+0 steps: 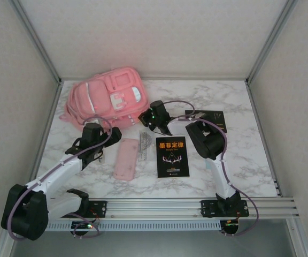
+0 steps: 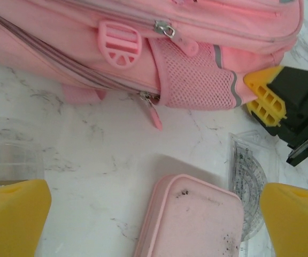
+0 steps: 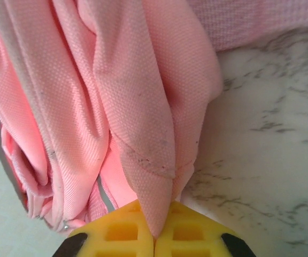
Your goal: Pack the student bag
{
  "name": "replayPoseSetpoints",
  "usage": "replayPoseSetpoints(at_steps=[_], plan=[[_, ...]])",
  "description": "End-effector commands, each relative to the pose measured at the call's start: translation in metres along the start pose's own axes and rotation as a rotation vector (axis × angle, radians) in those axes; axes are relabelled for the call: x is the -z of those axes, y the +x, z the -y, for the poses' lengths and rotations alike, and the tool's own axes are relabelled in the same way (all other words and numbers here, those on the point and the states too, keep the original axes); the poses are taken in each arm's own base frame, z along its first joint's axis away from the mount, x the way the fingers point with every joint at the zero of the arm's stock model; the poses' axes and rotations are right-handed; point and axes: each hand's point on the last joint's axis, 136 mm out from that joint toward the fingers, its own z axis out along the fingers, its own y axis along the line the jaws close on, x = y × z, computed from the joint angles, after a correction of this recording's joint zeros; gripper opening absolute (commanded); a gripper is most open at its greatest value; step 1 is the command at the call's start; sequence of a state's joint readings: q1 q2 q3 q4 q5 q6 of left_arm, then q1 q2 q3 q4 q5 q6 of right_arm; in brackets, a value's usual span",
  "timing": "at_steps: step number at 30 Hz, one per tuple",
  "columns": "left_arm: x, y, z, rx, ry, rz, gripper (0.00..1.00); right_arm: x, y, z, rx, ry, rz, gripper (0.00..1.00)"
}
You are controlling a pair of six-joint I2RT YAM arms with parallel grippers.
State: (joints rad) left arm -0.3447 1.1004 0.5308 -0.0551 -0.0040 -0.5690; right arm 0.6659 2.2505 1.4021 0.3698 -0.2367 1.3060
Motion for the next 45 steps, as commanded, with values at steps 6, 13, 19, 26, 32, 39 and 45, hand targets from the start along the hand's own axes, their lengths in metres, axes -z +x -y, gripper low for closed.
replayPoseSetpoints(at_steps=[6, 13, 19, 26, 32, 39, 45], plan=[[-0.019, 0.004, 0.02, -0.066, 0.016, -0.003, 0.94, 0.048, -0.01, -0.112, 0.088, -0.232, 0.034, 0.0], [-0.042, 0.005, 0.012, -0.101, -0.068, 0.03, 0.79, 0.058, -0.007, -0.132, 0.079, -0.272, 0.011, 0.0], [-0.05, -0.018, 0.007, -0.202, -0.169, 0.099, 0.75, 0.064, -0.01, -0.136, 0.069, -0.276, 0.013, 0.0], [-0.08, -0.033, 0.014, -0.278, -0.172, 0.086, 0.67, 0.07, -0.01, -0.145, 0.037, -0.324, -0.016, 0.0], [-0.102, -0.036, 0.013, -0.278, -0.19, 0.07, 0.56, 0.08, -0.011, -0.149, 0.011, -0.352, -0.033, 0.0], [-0.108, -0.042, 0.009, -0.304, -0.209, 0.091, 0.5, 0.093, -0.021, -0.15, -0.007, -0.374, -0.02, 0.0], [-0.111, -0.05, 0.015, -0.345, -0.193, 0.107, 0.29, 0.097, -0.027, -0.146, -0.025, -0.376, -0.017, 0.0]])
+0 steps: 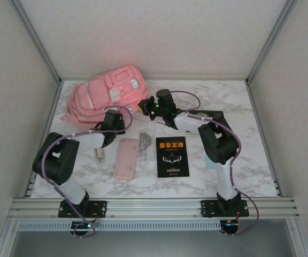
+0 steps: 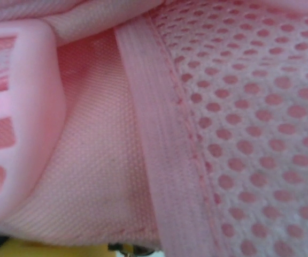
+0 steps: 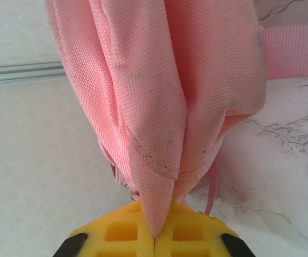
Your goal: Pack the student bag
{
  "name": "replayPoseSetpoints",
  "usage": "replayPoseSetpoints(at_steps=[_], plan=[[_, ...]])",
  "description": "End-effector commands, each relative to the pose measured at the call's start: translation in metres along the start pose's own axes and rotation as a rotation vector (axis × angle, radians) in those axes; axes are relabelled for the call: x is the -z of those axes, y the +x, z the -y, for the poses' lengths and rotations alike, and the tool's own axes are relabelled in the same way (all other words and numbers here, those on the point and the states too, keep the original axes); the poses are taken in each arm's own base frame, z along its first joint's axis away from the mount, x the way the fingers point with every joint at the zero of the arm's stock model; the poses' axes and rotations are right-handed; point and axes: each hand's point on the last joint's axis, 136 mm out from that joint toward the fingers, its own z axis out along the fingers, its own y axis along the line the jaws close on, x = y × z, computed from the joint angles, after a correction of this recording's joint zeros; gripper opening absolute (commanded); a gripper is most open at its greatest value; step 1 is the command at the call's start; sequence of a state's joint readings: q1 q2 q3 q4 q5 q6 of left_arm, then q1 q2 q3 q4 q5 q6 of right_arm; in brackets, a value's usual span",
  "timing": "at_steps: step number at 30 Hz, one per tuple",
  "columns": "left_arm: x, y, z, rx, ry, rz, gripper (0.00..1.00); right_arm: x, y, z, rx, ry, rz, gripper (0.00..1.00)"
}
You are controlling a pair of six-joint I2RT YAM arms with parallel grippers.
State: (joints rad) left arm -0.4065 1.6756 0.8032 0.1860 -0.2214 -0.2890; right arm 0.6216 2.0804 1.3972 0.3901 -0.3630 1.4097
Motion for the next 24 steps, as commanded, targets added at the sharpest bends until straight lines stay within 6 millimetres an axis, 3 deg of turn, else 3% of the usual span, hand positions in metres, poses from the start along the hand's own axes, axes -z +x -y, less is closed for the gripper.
replayPoseSetpoints(at_steps=[1, 3, 5, 13, 20, 24], plan=[[-0.006, -0.024, -0.006, -0.013, -0.026, 0.062, 0.25, 0.031, -0.011, -0.066, 0.042, -0.183, 0.027, 0.0], [-0.008, -0.025, -0.007, -0.015, -0.031, 0.062, 0.08, 0.031, -0.013, -0.064, 0.038, -0.181, 0.029, 0.0], [-0.009, -0.024, -0.007, -0.016, -0.031, 0.055, 0.0, 0.033, -0.017, -0.06, 0.034, -0.174, 0.036, 0.0], [0.005, -0.016, -0.007, -0.045, -0.01, -0.011, 0.0, 0.05, -0.053, -0.035, 0.07, -0.109, 0.088, 0.0], [0.021, 0.014, -0.026, -0.046, -0.051, -0.148, 0.0, 0.084, -0.097, -0.007, 0.11, -0.027, 0.139, 0.0], [0.029, 0.02, -0.005, -0.044, 0.068, -0.211, 0.0, 0.094, -0.111, 0.003, 0.107, 0.004, 0.161, 0.0]])
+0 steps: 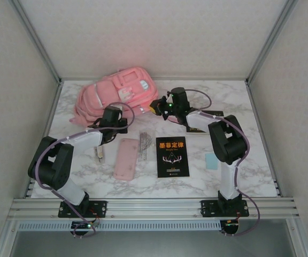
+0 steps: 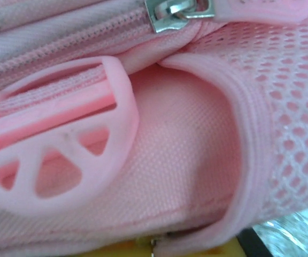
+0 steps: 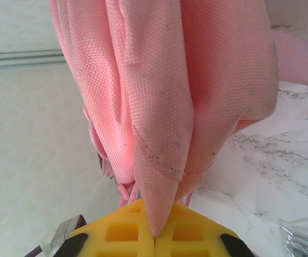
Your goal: Pack the student bag
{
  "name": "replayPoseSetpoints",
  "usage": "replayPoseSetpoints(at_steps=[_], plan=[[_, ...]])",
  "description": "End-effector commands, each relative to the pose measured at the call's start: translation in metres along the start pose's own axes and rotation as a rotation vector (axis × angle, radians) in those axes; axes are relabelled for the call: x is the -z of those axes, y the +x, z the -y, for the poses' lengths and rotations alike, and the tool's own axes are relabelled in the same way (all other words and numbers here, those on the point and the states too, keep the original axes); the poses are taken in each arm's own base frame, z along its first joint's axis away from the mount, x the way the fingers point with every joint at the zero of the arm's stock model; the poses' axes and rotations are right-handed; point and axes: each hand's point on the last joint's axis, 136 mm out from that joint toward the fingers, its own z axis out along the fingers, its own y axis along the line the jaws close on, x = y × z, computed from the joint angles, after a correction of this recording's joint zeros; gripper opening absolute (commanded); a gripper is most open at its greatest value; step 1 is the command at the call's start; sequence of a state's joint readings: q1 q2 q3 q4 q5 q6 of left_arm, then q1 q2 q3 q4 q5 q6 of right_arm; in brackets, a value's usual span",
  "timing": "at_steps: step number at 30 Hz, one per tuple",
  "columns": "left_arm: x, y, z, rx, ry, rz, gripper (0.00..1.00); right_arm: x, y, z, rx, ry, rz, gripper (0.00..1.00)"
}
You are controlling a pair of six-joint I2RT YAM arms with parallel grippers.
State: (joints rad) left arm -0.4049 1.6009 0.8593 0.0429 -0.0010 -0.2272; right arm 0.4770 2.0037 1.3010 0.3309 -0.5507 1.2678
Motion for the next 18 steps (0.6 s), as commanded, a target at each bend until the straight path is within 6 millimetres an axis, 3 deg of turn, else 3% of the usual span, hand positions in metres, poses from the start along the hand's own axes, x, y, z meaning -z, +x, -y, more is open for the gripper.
replayPoseSetpoints(at_steps=[1, 5, 6, 7, 8, 13, 18], plan=[[0.011, 0.023, -0.026, 0.033, -0.082, -0.127, 0.0, 0.052, -0.076, -0.011, 0.047, -0.011, 0.224, 0.0], [0.016, 0.005, 0.02, 0.012, 0.072, -0.14, 0.0, 0.047, -0.074, -0.014, 0.021, -0.03, 0.188, 0.03], [0.017, 0.0, 0.03, 0.012, 0.095, -0.138, 0.0, 0.047, -0.073, -0.015, 0.012, -0.038, 0.182, 0.14], [0.017, -0.004, 0.041, 0.012, 0.117, -0.139, 0.0, 0.047, -0.07, -0.015, 0.002, -0.042, 0.172, 0.36], [0.016, -0.008, 0.051, 0.014, 0.138, -0.141, 0.0, 0.049, -0.067, -0.015, -0.005, -0.042, 0.165, 0.52], [0.007, -0.016, 0.091, -0.006, 0.194, -0.162, 0.0, 0.066, -0.046, -0.005, -0.033, -0.005, 0.148, 0.81], [0.001, -0.016, 0.12, -0.03, 0.237, -0.187, 0.0, 0.077, -0.018, 0.016, -0.077, 0.053, 0.139, 0.84]])
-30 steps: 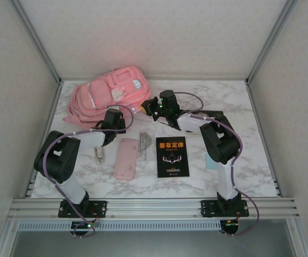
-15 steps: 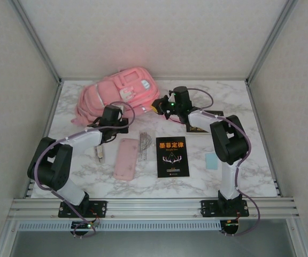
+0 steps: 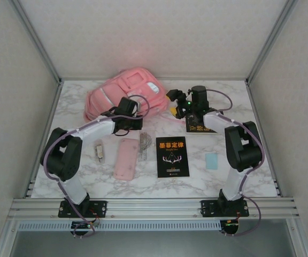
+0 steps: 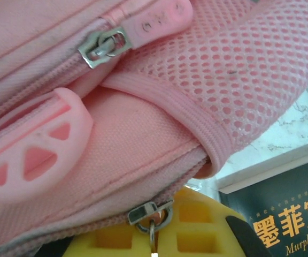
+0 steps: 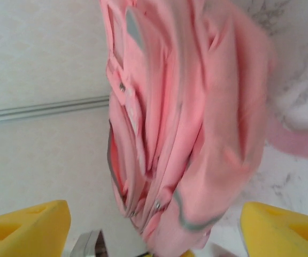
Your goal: Pack the student bag
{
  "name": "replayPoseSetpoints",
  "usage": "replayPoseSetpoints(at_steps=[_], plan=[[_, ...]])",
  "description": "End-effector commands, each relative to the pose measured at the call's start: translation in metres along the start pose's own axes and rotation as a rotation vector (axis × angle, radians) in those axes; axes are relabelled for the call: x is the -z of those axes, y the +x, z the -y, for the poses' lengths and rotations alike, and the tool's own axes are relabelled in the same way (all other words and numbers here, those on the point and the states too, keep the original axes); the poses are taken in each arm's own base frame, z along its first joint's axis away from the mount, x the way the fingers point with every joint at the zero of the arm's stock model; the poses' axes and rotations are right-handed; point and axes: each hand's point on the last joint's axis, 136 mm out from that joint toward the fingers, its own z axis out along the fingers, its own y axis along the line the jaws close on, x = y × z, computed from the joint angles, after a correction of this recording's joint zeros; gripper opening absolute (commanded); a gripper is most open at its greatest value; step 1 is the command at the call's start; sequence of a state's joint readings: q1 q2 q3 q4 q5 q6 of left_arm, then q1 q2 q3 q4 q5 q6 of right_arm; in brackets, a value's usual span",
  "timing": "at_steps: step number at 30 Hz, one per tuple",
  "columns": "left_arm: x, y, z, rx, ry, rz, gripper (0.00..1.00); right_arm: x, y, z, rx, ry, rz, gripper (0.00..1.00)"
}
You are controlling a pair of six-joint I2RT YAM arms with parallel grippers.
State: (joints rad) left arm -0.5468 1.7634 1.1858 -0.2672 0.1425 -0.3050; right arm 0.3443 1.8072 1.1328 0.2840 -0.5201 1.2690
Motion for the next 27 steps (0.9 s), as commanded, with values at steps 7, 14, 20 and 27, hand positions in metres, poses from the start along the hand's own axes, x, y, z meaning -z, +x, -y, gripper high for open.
replayPoseSetpoints(at_steps=[7, 14, 20, 27], plan=[[0.005, -0.01, 0.045, -0.047, 0.08, -0.011, 0.0, -0.027, 0.058, 0.029, -0.075, 0.066, -0.11, 0.84], [0.013, 0.004, 0.045, -0.062, 0.057, -0.04, 0.0, -0.067, 0.049, 0.038, -0.096, 0.051, -0.112, 0.66], [0.017, 0.02, 0.012, -0.06, -0.106, -0.086, 0.0, -0.067, 0.027, 0.033, -0.051, 0.034, -0.051, 0.0], [0.034, 0.05, -0.035, -0.003, -0.255, -0.207, 0.0, -0.038, -0.01, 0.023, 0.125, 0.092, 0.066, 0.0]])
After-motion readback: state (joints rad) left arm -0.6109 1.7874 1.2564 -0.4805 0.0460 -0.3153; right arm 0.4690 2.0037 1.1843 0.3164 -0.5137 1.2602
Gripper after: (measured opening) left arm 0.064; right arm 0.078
